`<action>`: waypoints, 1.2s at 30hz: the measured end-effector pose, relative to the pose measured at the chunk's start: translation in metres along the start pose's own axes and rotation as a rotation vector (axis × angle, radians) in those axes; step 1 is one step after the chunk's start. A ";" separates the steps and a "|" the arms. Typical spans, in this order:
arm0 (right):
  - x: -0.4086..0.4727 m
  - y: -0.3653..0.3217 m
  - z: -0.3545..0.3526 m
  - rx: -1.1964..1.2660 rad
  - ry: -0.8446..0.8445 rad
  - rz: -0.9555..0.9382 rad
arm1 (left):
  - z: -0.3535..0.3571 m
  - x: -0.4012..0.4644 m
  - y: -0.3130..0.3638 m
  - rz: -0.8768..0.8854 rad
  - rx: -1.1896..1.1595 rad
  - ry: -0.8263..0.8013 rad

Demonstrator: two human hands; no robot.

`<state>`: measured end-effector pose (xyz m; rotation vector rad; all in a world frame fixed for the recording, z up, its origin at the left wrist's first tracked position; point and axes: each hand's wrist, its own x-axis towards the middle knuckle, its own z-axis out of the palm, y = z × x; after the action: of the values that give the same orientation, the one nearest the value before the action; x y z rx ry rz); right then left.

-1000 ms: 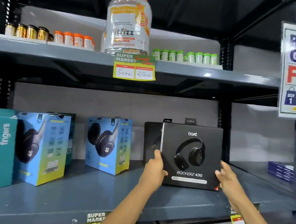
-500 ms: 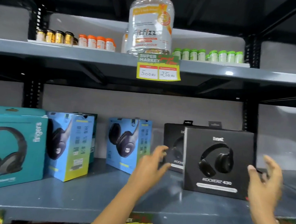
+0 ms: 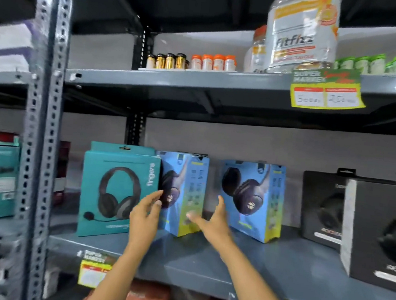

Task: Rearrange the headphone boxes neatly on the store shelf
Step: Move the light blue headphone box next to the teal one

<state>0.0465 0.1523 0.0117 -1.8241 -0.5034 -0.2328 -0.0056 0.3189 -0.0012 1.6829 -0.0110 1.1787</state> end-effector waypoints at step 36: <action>-0.083 0.023 -0.156 0.385 0.061 -0.020 | 0.025 -0.036 0.047 -0.123 -0.397 -0.463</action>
<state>-0.0025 -0.0192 0.0064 -1.4338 -0.4867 -0.1893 -0.0312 0.2604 0.0078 1.5371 -0.3977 0.6246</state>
